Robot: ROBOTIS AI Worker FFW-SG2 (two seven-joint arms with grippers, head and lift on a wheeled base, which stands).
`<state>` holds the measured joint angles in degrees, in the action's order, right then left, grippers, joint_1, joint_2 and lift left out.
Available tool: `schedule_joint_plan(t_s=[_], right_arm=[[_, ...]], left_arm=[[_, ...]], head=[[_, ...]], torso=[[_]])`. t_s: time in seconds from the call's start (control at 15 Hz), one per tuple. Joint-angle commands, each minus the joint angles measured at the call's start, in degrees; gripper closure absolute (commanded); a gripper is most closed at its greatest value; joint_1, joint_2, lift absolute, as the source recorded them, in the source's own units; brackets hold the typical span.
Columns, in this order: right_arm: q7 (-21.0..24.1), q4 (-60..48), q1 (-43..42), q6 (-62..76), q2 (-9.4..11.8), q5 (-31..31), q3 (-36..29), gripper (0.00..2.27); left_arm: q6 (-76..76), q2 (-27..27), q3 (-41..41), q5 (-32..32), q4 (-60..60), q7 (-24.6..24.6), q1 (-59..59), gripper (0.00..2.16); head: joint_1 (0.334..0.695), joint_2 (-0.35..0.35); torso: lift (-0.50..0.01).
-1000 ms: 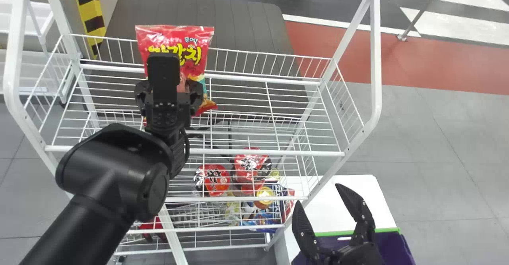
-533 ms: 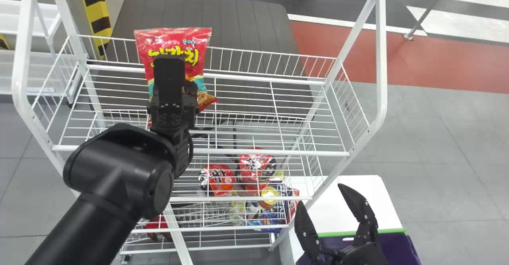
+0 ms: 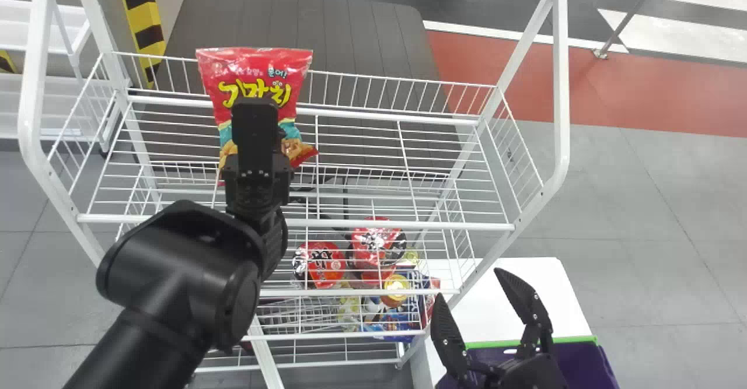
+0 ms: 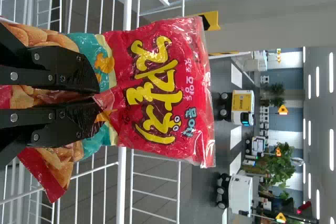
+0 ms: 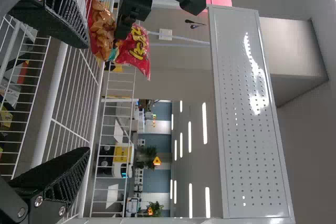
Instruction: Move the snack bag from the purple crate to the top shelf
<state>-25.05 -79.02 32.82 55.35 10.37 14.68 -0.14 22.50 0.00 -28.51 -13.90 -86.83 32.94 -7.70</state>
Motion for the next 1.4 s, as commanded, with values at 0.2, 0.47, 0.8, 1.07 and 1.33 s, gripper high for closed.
schedule_joint_plan(t_s=[0.2,0.47,0.8,1.07,1.33], right_arm=[[0.0,0.27,-0.3,0.06,0.0,-0.18,0.4,0.13],[0.0,0.44,-0.3,-0.12,0.0,-0.18,0.4,0.13],[0.09,0.44,-0.3,-0.12,0.0,-0.26,0.76,0.13],[0.0,0.44,-0.21,-0.12,0.09,-0.35,0.84,0.13],[0.09,0.09,0.32,0.41,0.09,-0.35,0.84,0.13]], left_arm=[[0.14,-0.15,-1.28,6.08,-4.05,0.98,2.25,1.0],[0.14,-0.15,-1.55,8.98,-4.75,1.42,2.69,1.0],[1.19,-0.15,-1.37,11.26,-7.91,1.42,4.27,1.0],[2.78,-0.15,-1.55,13.99,-10.55,1.42,5.41,1.0],[2.42,-0.15,-1.46,20.05,-10.02,1.25,5.15,1.0]], head=[[0.695,-0.227],[0.695,-0.225],[0.695,-0.22],[0.695,-0.217],[0.695,-0.213]], torso=[[0.004],[0.004],[0.004],[0.004],[0.004]])
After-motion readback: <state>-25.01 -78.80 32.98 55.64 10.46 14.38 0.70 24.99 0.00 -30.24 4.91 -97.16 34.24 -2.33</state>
